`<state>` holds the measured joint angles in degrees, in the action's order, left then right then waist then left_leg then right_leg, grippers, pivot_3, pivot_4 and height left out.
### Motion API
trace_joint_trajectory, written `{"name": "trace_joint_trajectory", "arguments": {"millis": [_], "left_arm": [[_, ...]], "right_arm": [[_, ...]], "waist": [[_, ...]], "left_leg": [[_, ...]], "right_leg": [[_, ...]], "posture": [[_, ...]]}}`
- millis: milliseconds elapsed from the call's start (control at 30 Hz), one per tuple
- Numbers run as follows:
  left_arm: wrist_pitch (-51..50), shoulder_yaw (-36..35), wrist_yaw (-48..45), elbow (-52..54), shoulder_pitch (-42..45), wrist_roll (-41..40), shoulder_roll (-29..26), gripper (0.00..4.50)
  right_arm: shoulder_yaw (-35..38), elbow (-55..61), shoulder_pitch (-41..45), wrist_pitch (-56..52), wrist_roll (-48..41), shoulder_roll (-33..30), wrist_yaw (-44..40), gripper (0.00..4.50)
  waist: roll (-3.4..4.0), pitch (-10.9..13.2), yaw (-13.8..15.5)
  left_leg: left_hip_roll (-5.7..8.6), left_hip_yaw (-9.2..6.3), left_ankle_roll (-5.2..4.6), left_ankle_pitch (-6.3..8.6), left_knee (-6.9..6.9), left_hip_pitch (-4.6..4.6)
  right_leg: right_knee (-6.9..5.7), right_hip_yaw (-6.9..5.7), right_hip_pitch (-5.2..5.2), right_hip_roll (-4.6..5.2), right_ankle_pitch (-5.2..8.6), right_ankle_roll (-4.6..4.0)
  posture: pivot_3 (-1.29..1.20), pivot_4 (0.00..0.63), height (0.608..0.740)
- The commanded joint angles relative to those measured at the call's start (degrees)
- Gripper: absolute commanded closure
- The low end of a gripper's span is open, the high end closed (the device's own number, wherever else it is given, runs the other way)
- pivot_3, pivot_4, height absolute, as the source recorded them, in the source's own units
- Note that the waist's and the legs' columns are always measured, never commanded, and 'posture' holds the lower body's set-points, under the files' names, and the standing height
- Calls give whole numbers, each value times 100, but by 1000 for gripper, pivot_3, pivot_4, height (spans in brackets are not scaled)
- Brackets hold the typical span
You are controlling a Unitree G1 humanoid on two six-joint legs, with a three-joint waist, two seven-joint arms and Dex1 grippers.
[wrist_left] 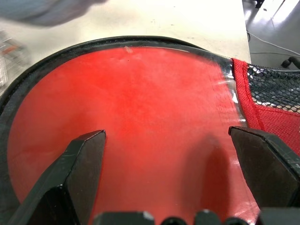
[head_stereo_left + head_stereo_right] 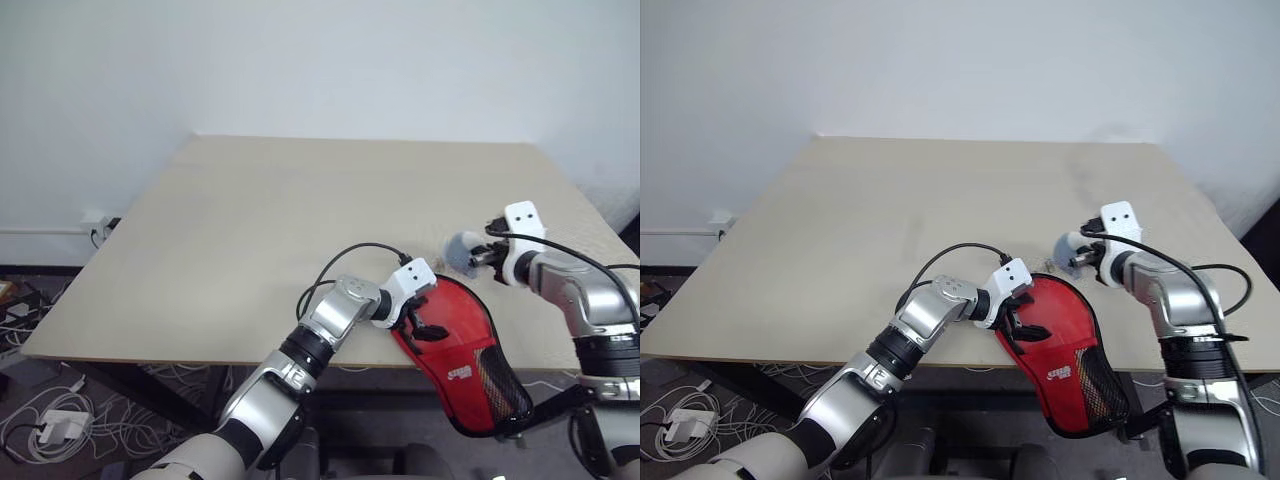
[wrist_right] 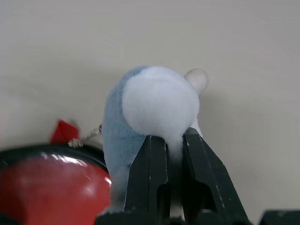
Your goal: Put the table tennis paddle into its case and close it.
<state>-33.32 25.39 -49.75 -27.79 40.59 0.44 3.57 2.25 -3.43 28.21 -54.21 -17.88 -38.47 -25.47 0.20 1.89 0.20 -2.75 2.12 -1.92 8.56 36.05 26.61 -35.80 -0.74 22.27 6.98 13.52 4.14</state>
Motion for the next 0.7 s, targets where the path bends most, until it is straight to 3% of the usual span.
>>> {"name": "trace_joint_trajectory", "arguments": {"millis": [33,233,467,700], "left_arm": [[-354,90,50,-350,-190,46,-72,0],[-324,125,62,-388,-171,13,-48,0],[-207,117,64,-560,-92,-5,9,0],[-127,122,63,-683,-61,-4,93,0]], "right_arm": [[319,-105,40,118,152,-660,-307,4488],[326,85,-450,241,111,-1661,-1136,4488],[461,863,-1946,901,46,-3021,-2680,4488],[907,1098,-2879,1412,43,-3437,-3416,4488]], "waist": [[1,1,2],[1,1,15],[3,0,39],[2,-3,58]], "left_leg": [[1,0,0,0,1,0],[6,-2,-1,0,4,1],[10,-1,-6,6,13,-2],[11,-2,-11,12,25,-6]], "right_leg": [[0,0,0,1,0,0],[3,0,-4,4,8,12],[4,0,-11,9,17,26],[7,-1,-21,12,20,30]], "posture": [[0,0,715],[0,0,715],[0,0,715],[0,0,715]]}}
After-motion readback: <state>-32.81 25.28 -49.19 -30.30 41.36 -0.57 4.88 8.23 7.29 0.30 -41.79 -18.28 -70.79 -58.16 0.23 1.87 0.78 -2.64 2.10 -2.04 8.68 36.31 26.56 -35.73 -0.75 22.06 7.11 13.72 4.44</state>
